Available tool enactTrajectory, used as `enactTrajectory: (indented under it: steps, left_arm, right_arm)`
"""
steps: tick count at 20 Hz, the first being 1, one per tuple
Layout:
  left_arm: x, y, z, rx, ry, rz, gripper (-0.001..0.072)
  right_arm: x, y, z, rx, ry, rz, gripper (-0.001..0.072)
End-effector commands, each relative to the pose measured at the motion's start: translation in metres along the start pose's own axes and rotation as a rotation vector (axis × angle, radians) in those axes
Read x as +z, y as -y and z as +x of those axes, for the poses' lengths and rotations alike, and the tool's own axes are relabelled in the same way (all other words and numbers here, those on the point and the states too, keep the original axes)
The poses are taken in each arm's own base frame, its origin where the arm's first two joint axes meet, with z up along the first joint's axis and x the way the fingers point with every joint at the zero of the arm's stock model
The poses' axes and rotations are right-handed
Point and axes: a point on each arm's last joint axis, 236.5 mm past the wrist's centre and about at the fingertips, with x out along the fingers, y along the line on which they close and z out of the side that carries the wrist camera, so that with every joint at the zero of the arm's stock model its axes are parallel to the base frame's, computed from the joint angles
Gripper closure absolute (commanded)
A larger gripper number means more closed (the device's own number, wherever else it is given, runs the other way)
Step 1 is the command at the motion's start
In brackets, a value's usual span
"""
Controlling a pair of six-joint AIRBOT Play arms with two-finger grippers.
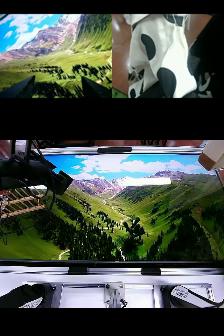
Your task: Fold the shirts.
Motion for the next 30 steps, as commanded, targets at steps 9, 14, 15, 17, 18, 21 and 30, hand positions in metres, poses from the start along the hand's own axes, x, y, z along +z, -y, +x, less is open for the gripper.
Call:
enactTrajectory:
  steps: [9, 14, 15, 17, 18, 21, 30]
  left_arm:
    - [-0.056, 0.020, 0.051, -0.047, -0.270, -0.086, -0.0003]
    - [-0.071, 0.023, 0.046, -0.053, -0.339, -0.111, -0.0003]
    - [-0.073, 0.023, 0.046, -0.054, -0.346, -0.116, -0.0002]
    - [-0.074, 0.024, 0.045, -0.055, -0.352, -0.119, -0.0003]
    - [-0.074, 0.024, 0.045, -0.054, -0.353, -0.129, -0.0003]
    - [-0.073, 0.029, 0.044, -0.051, -0.355, -0.176, -0.0003]
    - [-0.065, 0.060, 0.041, -0.086, -0.345, -0.208, -0.0002]
  right_arm:
    - [0.011, 0.085, 0.057, -0.097, 0.114, 0.144, 0.0661]
    - [0.039, 0.083, 0.053, -0.077, 0.236, 0.166, 0.0661]
    - [0.044, 0.083, 0.054, -0.074, 0.263, 0.185, 0.0661]
    - [0.044, 0.083, 0.060, -0.076, 0.274, 0.182, 0.0661]
    - [0.039, 0.087, 0.065, -0.084, 0.260, 0.186, 0.0661]
    - [0.032, 0.101, 0.076, -0.111, 0.254, 0.185, 0.0661]
    - [0.003, 0.131, 0.111, -0.149, 0.212, 0.193, 0.0661]
